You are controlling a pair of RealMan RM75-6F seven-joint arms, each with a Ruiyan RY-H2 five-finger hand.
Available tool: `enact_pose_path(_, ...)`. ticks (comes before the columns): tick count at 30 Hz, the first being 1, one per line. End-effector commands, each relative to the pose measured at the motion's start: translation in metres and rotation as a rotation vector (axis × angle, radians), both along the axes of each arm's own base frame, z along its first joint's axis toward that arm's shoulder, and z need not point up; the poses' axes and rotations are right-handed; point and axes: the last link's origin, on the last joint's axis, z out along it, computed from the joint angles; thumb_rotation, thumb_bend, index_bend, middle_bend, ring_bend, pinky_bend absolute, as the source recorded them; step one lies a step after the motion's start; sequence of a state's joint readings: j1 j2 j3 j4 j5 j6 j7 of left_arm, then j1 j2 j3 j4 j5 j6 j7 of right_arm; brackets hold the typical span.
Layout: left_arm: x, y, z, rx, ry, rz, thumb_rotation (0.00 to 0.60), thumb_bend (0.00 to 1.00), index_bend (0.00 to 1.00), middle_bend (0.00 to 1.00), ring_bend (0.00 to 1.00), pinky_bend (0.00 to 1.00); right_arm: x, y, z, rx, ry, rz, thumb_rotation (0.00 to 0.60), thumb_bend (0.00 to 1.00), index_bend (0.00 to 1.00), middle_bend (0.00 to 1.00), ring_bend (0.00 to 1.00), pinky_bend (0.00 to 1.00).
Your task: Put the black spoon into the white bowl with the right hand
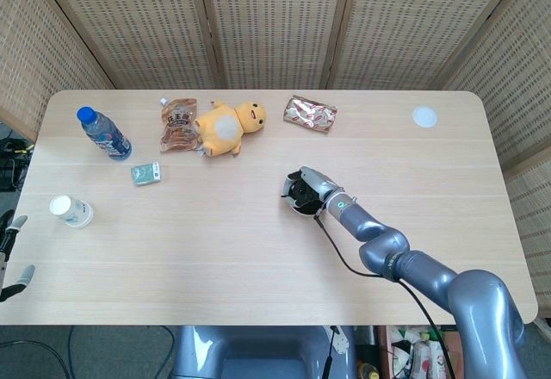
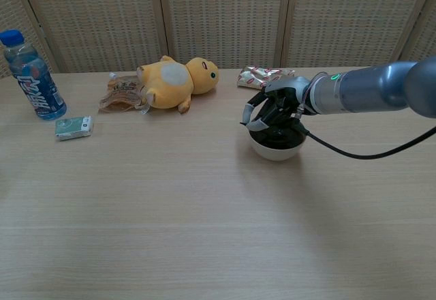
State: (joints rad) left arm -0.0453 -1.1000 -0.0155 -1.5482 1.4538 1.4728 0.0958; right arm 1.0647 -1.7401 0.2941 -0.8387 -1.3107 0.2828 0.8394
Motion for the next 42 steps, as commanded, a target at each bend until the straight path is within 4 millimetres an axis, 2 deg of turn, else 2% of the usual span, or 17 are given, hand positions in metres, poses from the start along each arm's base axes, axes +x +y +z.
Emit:
enact_pose_path(1,0.000,0.001,-0.001,-0.001,-0.001,-0.002,0.600,0.34,0.08,0.03,0.02,0.00,0.003,0.005,0.001,0.016,-0.011,0.013,0.600,0.83,0.71,0.95,0.99,1.00)
enact_pose_path(10,0.001,0.002,-0.002,-0.004,-0.004,-0.009,0.600,0.34,0.08,0.03,0.02,0.00,-0.005,0.015,0.012,0.038,-0.020,0.019,0.600,0.83,0.71,0.95,0.99,1.00)
enact_pose_path(16,0.002,0.001,-0.003,-0.004,-0.004,-0.004,0.600,0.34,0.08,0.03,0.02,0.00,-0.012,0.004,0.015,0.018,0.010,-0.005,0.600,0.83,0.71,0.95,0.99,1.00)
enact_pose_path(27,0.001,-0.005,-0.001,0.002,0.004,0.012,0.600,0.34,0.08,0.03,0.02,0.00,0.004,-0.008,0.009,0.006,0.021,0.013,0.600,0.83,0.71,0.95,0.99,1.00)
enact_pose_path(33,0.002,-0.003,-0.003,-0.004,0.001,0.006,0.600,0.34,0.08,0.03,0.02,0.00,0.006,0.002,0.007,0.033,0.009,0.028,0.600,0.83,0.71,0.95,0.99,1.00)
enact_pose_path(42,0.003,0.000,-0.006,-0.013,-0.004,-0.005,0.600,0.34,0.08,0.03,0.02,0.00,-0.009,0.011,0.016,0.046,0.010,0.017,0.600,0.83,0.71,0.95,0.99,1.00)
